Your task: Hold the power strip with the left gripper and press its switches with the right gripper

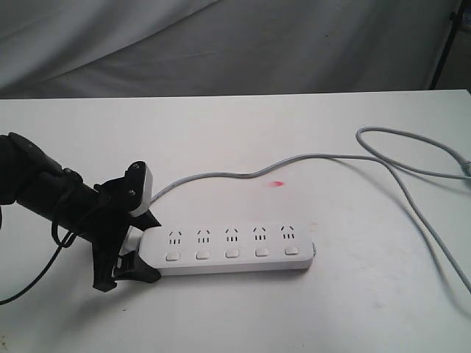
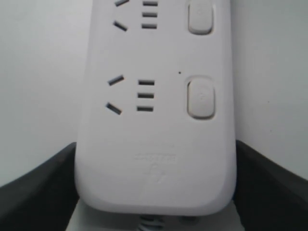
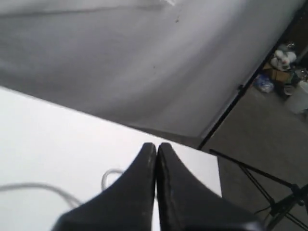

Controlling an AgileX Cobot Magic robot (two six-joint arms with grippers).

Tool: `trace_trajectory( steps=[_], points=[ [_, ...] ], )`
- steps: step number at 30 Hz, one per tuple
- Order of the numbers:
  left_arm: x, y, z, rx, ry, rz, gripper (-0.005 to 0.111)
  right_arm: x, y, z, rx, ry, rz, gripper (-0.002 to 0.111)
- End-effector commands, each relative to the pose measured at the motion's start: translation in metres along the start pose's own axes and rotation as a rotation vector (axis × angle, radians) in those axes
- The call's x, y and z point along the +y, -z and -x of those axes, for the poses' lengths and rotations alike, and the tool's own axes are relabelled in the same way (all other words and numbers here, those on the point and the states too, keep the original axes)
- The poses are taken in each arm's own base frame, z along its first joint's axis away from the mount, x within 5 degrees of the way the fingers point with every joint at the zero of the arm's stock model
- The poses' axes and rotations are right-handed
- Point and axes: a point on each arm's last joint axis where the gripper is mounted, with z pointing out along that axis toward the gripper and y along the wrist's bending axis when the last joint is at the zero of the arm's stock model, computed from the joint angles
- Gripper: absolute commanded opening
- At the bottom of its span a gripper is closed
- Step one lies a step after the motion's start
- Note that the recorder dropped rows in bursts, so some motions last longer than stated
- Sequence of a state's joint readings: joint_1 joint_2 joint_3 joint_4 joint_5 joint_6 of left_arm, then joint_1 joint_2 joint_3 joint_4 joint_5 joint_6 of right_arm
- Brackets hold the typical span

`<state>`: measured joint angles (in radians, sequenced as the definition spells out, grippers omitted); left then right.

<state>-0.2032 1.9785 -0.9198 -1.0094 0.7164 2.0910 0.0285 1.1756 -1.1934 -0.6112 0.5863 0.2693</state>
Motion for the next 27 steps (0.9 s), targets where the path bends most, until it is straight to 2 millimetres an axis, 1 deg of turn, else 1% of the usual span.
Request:
trace_trajectory(
  steps=[1,2,4,5,7,10,14,18,23,24,26,27],
  points=[
    [0.001,-0.001,0.003,-0.003,-0.006,0.006,0.0,0.023,0.003,0.013,0.057,0.225,0.303,0.0],
    [0.001,-0.001,0.003,-0.003,-0.006,0.006,0.0,0.03,0.006,0.015,0.047,0.246,0.402,0.0],
    [0.001,-0.001,0.003,-0.003,-0.006,0.006,0.0,0.047,0.011,0.019,-0.019,0.349,0.604,0.0],
    [0.001,-0.001,0.003,-0.003,-0.006,0.006,0.0,0.053,0.014,0.02,-0.065,0.408,0.673,0.0],
    [0.001,-0.001,0.003,-0.003,-0.006,0.006,0.0,0.063,0.017,0.023,-0.153,0.45,0.792,0.0],
    [0.001,-0.001,0.003,-0.003,-0.006,0.006,0.0,0.07,0.018,0.03,-0.235,0.409,0.857,0.0],
    [0.001,-0.001,0.003,-0.003,-0.006,0.006,0.0,0.074,0.005,0.032,-0.242,0.355,0.85,0.0],
    [0.001,-0.001,0.003,-0.003,-0.006,0.006,0.0,0.083,-0.011,0.025,-0.185,0.355,0.891,0.0],
    [0.001,-0.001,0.003,-0.003,-0.006,0.006,0.0,0.101,-0.038,0.008,-0.072,0.362,0.985,0.001],
    [0.001,-0.001,0.003,-0.003,-0.006,0.006,0.0,0.103,-0.043,0.006,-0.056,0.362,0.993,0.003],
    [0.001,-0.001,0.003,-0.003,-0.006,0.006,0.0,0.109,-0.054,-0.001,-0.019,0.358,1.014,0.014],
    [0.001,-0.001,0.003,-0.003,-0.006,0.006,0.0,0.111,-0.058,-0.003,-0.007,0.356,1.019,0.021]
  ],
)
